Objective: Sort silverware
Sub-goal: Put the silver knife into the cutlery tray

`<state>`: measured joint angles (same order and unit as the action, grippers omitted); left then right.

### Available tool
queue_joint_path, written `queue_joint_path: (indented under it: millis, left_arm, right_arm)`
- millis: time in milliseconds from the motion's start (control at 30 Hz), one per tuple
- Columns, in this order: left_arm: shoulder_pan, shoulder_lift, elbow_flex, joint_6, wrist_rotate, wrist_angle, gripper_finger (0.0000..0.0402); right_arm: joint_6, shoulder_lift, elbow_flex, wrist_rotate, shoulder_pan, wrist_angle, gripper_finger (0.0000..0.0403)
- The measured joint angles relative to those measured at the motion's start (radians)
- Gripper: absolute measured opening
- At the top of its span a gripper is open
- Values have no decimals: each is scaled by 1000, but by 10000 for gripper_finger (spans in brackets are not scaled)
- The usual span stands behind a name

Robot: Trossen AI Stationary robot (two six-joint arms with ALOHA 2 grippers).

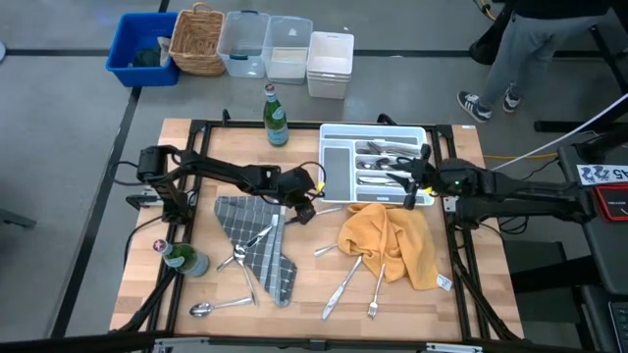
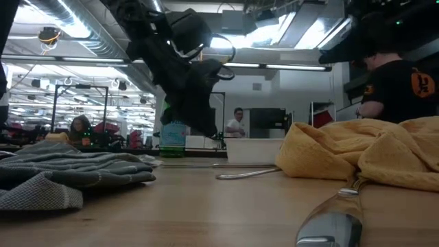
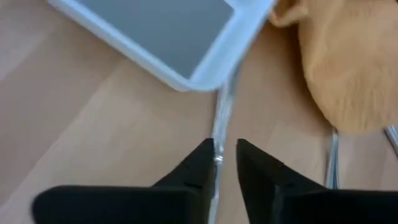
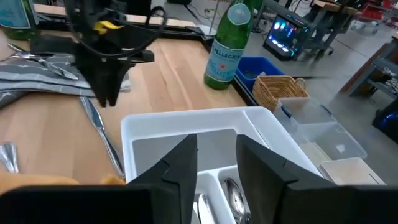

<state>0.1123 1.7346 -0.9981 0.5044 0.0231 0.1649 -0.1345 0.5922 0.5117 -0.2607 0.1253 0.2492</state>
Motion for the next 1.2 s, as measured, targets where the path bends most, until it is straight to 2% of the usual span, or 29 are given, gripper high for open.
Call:
queue_joint_path:
  millis: [200,333,633,867,1200]
  left_arm:
    - [-46,34,0,-93,0,-26,126]
    - [-82,68,0,-211,-20,-82,149]
    - [-103,96,-1,-259,-223,-78,146]
    - [-99,122,0,-272,-184,-84,145]
    - [-106,162,-2,-281,-182,-99,143]
  right_arm:
    - [-1,130,0,11,0,-73,115]
    - [0,223,0,11,0,-118,115]
    - [-1,357,0,12,0,-208,115]
    - [7,398,0,19,0,-262,115]
    - [33,407,0,31,0,-267,115]
